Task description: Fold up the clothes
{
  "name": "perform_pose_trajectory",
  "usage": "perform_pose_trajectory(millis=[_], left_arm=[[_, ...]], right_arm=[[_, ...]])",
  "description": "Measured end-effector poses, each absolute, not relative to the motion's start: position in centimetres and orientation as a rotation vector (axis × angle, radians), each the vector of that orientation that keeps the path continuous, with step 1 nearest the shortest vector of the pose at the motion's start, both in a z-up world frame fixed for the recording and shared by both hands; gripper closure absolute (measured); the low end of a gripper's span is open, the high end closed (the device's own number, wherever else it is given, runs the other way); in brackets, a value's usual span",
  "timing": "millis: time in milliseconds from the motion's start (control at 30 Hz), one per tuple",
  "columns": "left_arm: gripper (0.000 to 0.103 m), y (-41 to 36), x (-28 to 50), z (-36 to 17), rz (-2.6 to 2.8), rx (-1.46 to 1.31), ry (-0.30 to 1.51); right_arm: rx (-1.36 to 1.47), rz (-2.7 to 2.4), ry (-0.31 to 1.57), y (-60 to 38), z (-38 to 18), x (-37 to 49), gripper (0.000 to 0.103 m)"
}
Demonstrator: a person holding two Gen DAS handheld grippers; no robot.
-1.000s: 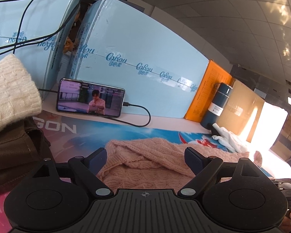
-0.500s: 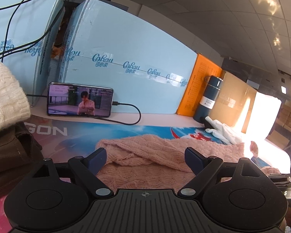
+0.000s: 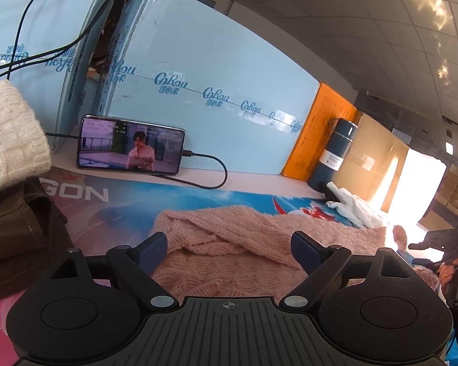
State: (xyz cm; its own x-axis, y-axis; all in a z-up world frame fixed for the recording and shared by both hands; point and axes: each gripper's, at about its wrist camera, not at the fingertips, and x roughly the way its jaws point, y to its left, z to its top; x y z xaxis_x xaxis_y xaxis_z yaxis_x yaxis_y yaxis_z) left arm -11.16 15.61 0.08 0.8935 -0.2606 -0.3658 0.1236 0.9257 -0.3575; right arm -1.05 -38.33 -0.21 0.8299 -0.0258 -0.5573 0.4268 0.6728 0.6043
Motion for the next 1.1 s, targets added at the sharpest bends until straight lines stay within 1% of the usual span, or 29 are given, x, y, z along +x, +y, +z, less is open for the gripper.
perform_pose_trajectory(millis=[133,200,267,333,400,467,500,567,633,667,700,733,767,833,900,967,1067,1100], left_arm=[[0.012,15.9,-10.9,-0.1,-0.2,-0.353,0.435],[0.012,15.9,-10.9,-0.2,-0.201,-0.355,0.437],[0.012,16.0,-10.9,-0.2,-0.2,-0.358,0.439],[0.012,16.1,-10.8,-0.2,-0.197,-0.365,0.442],[0.012,16.2,-10.8,-0.3,-0.195,-0.37,0.442],[0.012,16.2,-10.9,-0.3,-0.195,-0.372,0.44],[0.012,16.2,-10.8,-0.3,-0.196,-0.372,0.441],[0.012,16.2,-10.8,-0.3,-0.2,-0.372,0.446],[0.012,16.3,-10.7,-0.3,-0.201,-0.373,0.446],[0.012,16.3,-10.7,-0.3,-0.201,-0.373,0.444],[0.012,16.3,-10.8,-0.3,-0.202,-0.372,0.442],[0.012,16.3,-10.8,-0.3,-0.203,-0.37,0.44],[0.012,16.3,-10.8,-0.3,-0.203,-0.367,0.438],[0.012,16.2,-10.8,-0.2,-0.204,-0.364,0.435],[0.012,16.2,-10.8,-0.2,-0.205,-0.364,0.436],[0.012,16.3,-10.9,-0.2,-0.207,-0.364,0.435],[0.012,16.2,-10.9,-0.2,-0.208,-0.363,0.434],[0.012,16.2,-10.9,-0.2,-0.208,-0.362,0.434]], right_arm=[[1.008,-0.146,0.584,-38.7,-0.7,0.1,0.052],[1.04,-0.143,0.574,-38.2,-0.8,1.0,0.049],[1.053,-0.151,0.554,-38.2,-0.8,2.0,0.049],[1.05,-0.166,0.546,-38.1,-0.9,2.9,0.054],[1.018,-0.204,0.549,-37.7,-0.9,3.4,0.079],[0.919,-0.201,0.499,-36.8,-0.4,3.0,0.088],[0.825,-0.191,0.439,-36.1,0.2,2.4,0.09],[0.619,-0.195,0.34,-34.1,1.7,1.6,0.09],[0.432,-0.236,0.313,-32.3,2.9,1.7,0.09],[0.351,-0.268,0.325,-31.6,3.2,2.1,0.089],[0.29,-0.31,0.362,-31.1,3.1,2.8,0.08],[0.238,-0.36,0.411,-30.9,2.7,3.7,0.074],[0.195,-0.404,0.453,-30.7,2.2,4.5,0.063],[0.15,-0.463,0.523,-31.4,1.0,5.6,0.06],[0.194,-0.468,0.546,-32.4,0.7,5.7,0.048],[0.207,-0.473,0.546,-33.4,0.9,5.3,0.043],[0.23,-0.474,0.519,-34.3,2.2,3.3,0.04],[0.246,-0.462,0.506,-34.6,2.7,2.3,0.035]])
